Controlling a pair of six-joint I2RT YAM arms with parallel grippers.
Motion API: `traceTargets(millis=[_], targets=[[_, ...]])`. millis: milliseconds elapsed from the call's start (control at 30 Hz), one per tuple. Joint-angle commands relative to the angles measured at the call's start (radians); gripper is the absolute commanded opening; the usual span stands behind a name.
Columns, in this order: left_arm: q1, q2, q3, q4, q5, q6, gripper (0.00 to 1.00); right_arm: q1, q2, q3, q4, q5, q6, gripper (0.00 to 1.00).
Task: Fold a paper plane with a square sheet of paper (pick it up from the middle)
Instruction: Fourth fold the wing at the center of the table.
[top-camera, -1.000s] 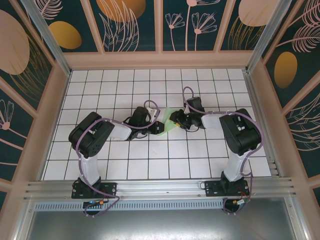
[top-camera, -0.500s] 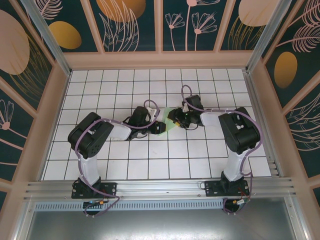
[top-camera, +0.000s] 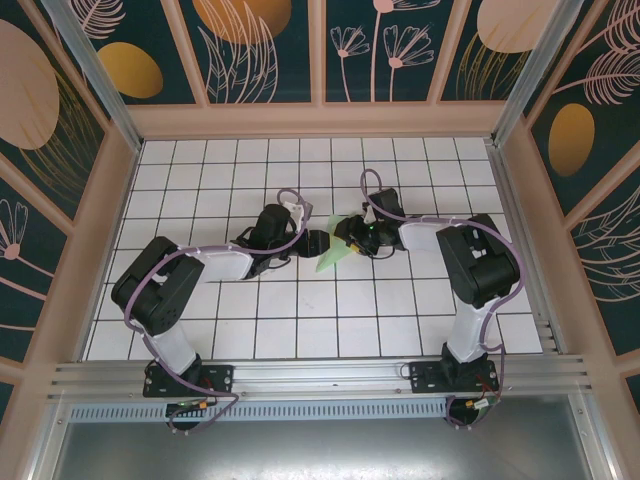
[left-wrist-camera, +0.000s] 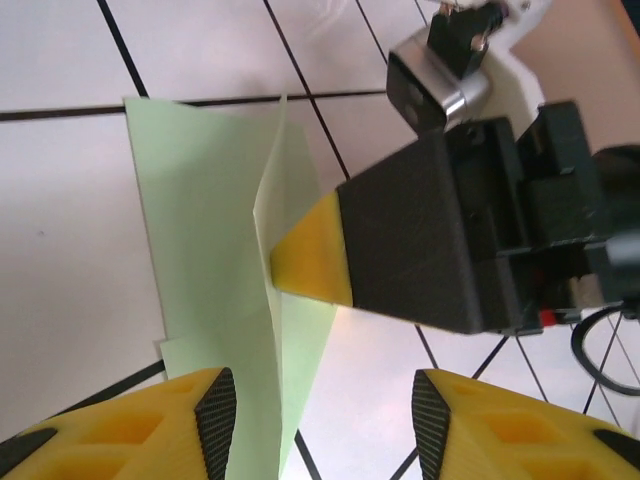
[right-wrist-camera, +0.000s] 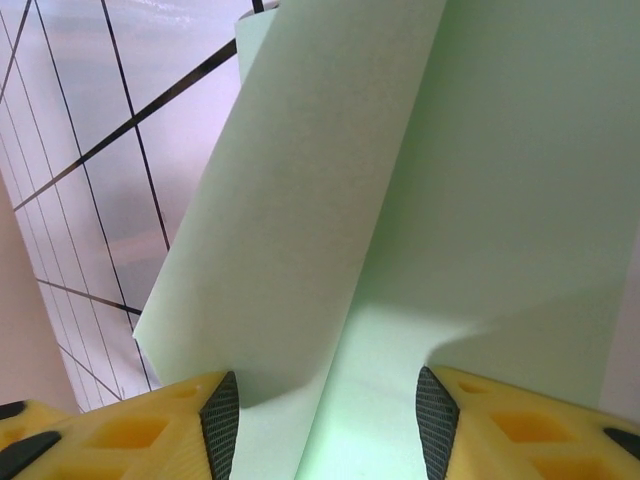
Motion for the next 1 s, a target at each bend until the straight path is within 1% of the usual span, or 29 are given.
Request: traceTargets(millis=[0, 100, 167, 300, 467, 600, 733, 967], targets=[[0.006, -0.013, -0.004, -0.04, -0.007, -0.035, 0.52, 0.01, 0.056, 0.008, -0.078, 0.086, -0.031, 0.55], [0.005, 0.006, 0.007, -0.034, 0.039, -0.04, 0.52, 0.014, 0.063, 0.013, -0.09, 0.095, -0.028, 0.55], [0.006, 0.039, 0.038, -0.064, 0.06, -0.039, 0.53, 0.016, 0.066, 0.011, -0.086, 0.093, -0.025, 0.55], [0.004, 0.112, 0.088, -0.099, 0.08, -0.043, 0.51, 0.017, 0.067, 0.011, -0.084, 0.09, -0.024, 0.55], [0.005, 0.168, 0.121, -0.127, 0.086, -0.04, 0.44, 0.017, 0.067, 0.016, -0.087, 0.085, -0.029, 0.55], [0.006, 0.197, 0.141, -0.107, 0.115, -0.042, 0.32, 0.018, 0.071, 0.019, -0.086, 0.082, -0.03, 0.55], [0.005, 0.217, 0.161, -0.102, 0.134, -0.037, 0.25, 0.018, 0.074, 0.024, -0.087, 0.079, -0.028, 0.55], [0.005, 0.251, 0.166, -0.115, 0.129, -0.012, 0.22, 0.018, 0.071, 0.029, -0.083, 0.06, -0.036, 0.55]])
